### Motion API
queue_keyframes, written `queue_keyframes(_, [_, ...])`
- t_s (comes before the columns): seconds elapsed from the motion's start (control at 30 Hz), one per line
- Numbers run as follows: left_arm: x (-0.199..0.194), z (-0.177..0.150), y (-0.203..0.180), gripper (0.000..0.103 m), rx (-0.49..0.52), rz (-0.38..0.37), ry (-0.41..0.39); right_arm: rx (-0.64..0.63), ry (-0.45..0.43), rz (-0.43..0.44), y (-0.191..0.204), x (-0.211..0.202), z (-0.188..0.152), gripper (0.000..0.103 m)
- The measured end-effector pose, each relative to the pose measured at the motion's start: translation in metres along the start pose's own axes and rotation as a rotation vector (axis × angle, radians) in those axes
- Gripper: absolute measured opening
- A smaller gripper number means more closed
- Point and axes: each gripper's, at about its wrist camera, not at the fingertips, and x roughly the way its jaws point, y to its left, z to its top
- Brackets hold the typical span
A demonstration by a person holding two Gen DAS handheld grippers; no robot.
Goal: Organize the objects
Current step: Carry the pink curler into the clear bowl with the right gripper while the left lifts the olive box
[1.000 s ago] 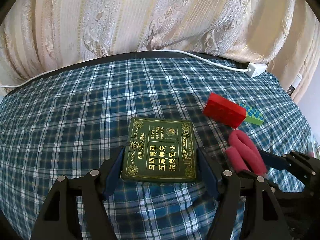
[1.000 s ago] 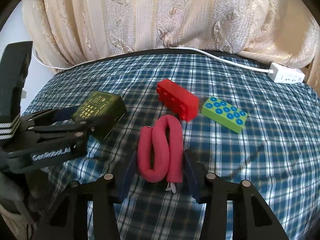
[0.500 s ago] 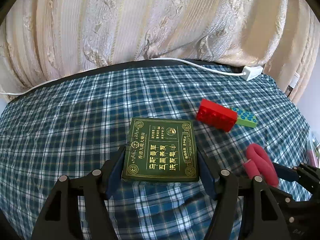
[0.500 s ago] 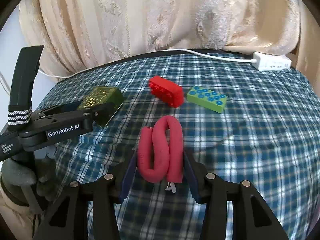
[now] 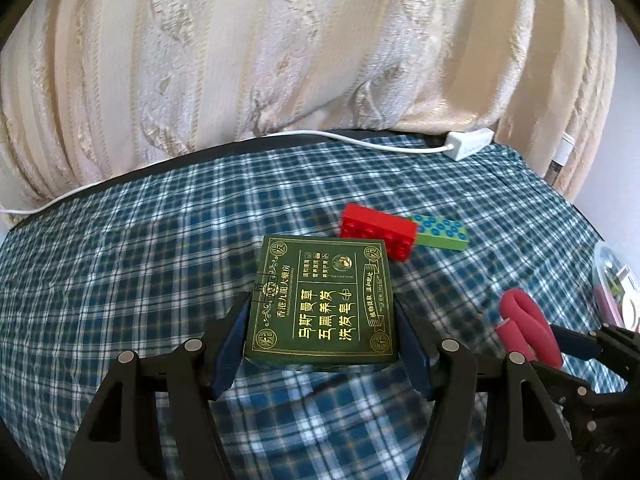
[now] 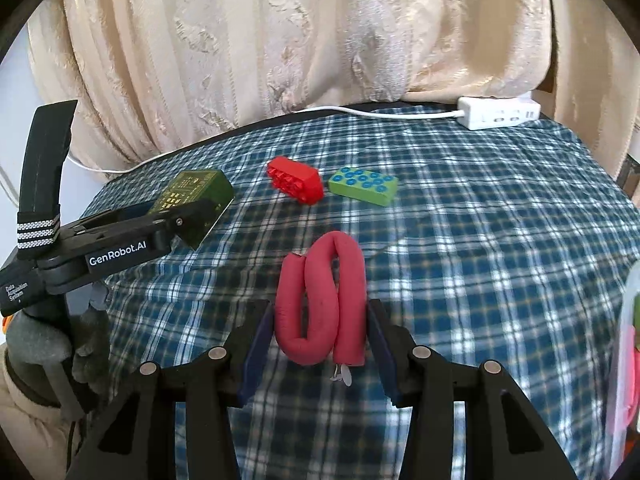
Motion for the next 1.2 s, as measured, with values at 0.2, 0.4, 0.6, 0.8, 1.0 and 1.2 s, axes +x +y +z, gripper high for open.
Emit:
queue_keyframes(0.2, [-0.007,-0.002,-0.017,0.068,0.04,-0.023,-0.009,0.04,-0.019,-0.036,-0.018,-0.021,-0.009,0.05])
queue_keyframes(0.4, [-0.015,-0.003,-0.032,0.068,0.072,-0.044,-0.026,0.08,-0.044,-0.073,-0.037,-0.043,-0.017,0.05])
queue_keyframes(0.6, [-0.024,-0.003,-0.044,0.068,0.091,-0.063,-0.043,0.126,-0.084,-0.117,-0.057,-0.068,-0.025,0.05])
queue_keyframes(0.8, [-0.03,-0.003,-0.054,0.068,0.105,-0.079,-0.052,0.168,-0.121,-0.17,-0.077,-0.093,-0.03,0.05])
queue_keyframes(1.0, [-0.031,-0.003,-0.059,0.068,0.113,-0.089,-0.047,0.217,-0.143,-0.228,-0.105,-0.109,-0.034,0.05])
queue_keyframes(1.2, [-0.032,-0.004,-0.067,0.068,0.118,-0.099,-0.038,0.268,-0.167,-0.281,-0.132,-0.122,-0.035,0.05])
